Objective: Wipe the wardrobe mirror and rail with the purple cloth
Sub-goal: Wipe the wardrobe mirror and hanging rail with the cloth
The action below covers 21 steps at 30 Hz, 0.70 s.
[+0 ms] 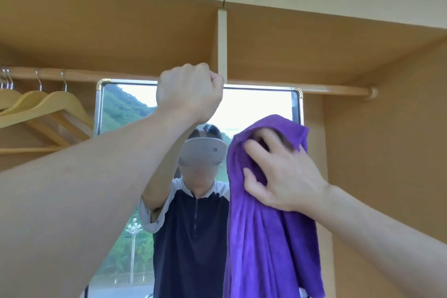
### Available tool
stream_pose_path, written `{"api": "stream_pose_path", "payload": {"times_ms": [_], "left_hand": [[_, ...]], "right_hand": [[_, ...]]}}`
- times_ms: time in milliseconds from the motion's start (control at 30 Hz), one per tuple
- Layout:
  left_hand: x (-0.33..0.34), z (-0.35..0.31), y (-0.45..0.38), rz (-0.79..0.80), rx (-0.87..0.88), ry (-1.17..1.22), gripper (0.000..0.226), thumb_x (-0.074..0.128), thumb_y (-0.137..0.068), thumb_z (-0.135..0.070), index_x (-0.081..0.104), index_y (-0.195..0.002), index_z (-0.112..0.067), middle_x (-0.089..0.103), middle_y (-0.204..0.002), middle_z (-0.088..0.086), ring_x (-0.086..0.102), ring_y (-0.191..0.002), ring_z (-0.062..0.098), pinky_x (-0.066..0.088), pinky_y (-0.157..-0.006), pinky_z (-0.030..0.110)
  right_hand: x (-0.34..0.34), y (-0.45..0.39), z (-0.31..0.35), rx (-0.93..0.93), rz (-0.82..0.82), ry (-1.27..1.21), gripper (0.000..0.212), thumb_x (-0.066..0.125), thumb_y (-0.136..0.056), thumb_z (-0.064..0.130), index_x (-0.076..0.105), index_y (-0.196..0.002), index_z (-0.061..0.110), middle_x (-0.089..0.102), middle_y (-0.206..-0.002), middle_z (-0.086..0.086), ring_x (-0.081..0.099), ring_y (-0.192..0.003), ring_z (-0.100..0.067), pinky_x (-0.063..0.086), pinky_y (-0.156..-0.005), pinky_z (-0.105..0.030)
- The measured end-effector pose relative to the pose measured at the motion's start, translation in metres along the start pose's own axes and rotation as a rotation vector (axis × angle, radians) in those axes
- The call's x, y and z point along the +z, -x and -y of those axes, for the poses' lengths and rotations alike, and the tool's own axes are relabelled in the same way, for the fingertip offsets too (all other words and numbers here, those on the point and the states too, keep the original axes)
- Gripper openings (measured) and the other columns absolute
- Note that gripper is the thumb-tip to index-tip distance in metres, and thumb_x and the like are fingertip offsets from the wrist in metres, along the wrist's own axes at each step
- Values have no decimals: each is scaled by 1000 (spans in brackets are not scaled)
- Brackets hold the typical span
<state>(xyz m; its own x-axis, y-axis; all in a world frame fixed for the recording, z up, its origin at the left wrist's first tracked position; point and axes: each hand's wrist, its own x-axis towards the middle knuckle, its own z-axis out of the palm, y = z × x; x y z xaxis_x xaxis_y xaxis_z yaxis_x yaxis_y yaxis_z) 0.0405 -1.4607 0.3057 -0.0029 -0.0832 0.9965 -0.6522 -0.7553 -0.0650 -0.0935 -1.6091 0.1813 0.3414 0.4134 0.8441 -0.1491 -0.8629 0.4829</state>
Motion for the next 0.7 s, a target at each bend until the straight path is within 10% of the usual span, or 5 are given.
{"api": "stream_pose_path", "payload": {"times_ms": [267,433,600,700], "left_hand": [[3,2,0,-7,-2,-8,38,27,-95,-31,55,-74,-16,47,-58,3,39,-49,21,22,-49,30],[0,1,-1,-16,7,-15,38,27,-95,-31,54,-72,-17,44,-57,2,36,-49,21,21,-49,29],[-2,-1,0,-27,14,-13,39,27,-95,-31,49,-66,-18,47,-56,3,40,-48,22,25,-49,29],[-2,0,1,-27,15,-15,39,28,-96,-30,50,-66,-16,46,-55,3,39,-47,23,24,-48,28]], "right_hand": [[-2,-35,-35,201,-155,37,32,55,-83,34,50,-104,10,43,-126,-11,51,-94,-32,46,-56,-36],[11,-22,-20,359,-246,-130,44,52,-89,23,50,-130,10,48,-145,-6,43,-130,-24,41,-98,-34],[21,31,16,417,-126,-232,47,47,-92,32,38,-137,22,48,-106,10,49,-85,-9,42,-68,-28],[17,63,26,374,54,-197,71,49,-90,46,26,-152,20,50,-107,7,48,-85,-13,43,-75,-32]]}}
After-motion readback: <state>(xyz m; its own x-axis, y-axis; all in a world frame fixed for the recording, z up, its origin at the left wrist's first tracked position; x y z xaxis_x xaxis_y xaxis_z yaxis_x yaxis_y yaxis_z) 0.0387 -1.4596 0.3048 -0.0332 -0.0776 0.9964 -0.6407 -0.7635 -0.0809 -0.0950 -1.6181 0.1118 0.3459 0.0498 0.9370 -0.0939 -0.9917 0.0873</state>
